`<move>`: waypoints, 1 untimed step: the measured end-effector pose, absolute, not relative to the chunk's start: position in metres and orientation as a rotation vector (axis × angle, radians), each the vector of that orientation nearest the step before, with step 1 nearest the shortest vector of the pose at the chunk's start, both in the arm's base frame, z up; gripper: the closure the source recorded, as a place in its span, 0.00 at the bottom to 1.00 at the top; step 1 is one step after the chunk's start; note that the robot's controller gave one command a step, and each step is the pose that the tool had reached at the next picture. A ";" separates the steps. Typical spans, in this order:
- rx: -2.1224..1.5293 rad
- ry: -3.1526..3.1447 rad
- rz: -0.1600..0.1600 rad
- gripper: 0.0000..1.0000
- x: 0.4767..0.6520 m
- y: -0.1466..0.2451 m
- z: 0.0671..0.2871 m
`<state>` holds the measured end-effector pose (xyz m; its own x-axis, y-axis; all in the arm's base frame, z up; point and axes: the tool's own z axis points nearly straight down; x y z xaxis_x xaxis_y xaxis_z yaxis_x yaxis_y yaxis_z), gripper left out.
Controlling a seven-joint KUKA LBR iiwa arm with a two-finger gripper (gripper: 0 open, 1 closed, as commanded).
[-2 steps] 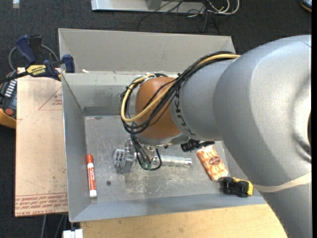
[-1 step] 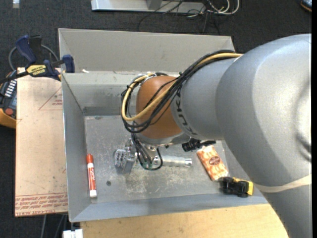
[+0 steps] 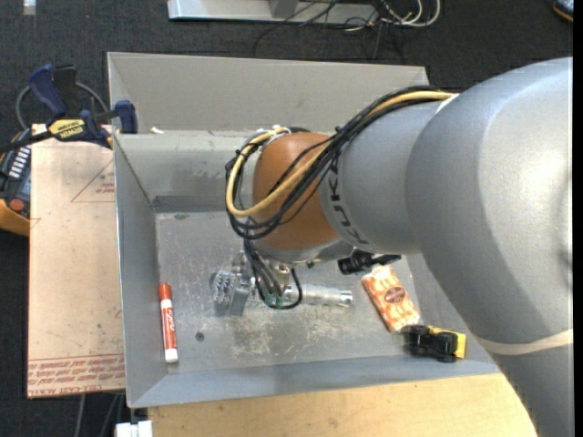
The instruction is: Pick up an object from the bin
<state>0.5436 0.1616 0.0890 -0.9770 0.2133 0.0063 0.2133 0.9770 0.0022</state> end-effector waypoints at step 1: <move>-0.336 -3.119 -0.006 1.00 0.544 0.162 0.108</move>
Offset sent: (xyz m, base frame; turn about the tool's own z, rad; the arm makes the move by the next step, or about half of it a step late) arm 0.0000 -0.0001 0.0355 0.0000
